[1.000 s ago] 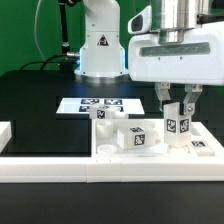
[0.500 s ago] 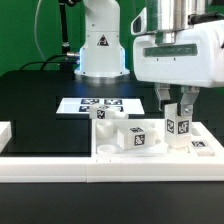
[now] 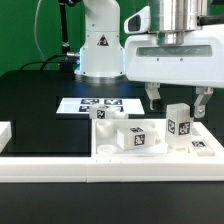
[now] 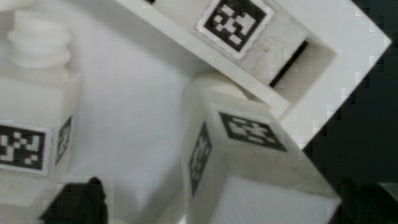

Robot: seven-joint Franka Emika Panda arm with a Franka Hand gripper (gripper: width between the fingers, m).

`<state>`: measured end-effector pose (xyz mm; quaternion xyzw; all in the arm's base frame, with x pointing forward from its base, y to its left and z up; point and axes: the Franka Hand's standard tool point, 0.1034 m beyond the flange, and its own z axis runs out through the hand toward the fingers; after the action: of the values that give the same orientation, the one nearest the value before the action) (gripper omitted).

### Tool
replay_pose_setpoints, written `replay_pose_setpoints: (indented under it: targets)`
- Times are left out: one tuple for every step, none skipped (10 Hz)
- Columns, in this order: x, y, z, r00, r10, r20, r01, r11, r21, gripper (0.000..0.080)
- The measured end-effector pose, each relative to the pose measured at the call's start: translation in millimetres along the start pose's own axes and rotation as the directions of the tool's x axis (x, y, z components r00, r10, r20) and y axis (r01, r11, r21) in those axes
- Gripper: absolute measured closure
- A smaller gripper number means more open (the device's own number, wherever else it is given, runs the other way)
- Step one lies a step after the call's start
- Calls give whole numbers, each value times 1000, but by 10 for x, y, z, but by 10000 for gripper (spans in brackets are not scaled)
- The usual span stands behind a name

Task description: Assemble one leg

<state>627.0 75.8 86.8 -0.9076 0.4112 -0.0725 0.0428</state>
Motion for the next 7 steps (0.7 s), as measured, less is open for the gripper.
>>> replay_pose_setpoints:
  targets:
    - [-18,-3,3,995,-100,1,100,995,-8,151]
    - [-60,-29,7,976,-218,0,218,976,-26,151]
    - [-69,-49,2,941,-339,-2,339,940,-32,151]
    - [-59,-47,3,895,-447,-2,447,894,-36,151]
    - [-66,-49,10,860,-511,1,511,859,-37,151]
    - [-65,-65,5,811,-585,1,584,810,-44,151]
    - [-53,-77,-6,751,-660,2,659,750,-48,151]
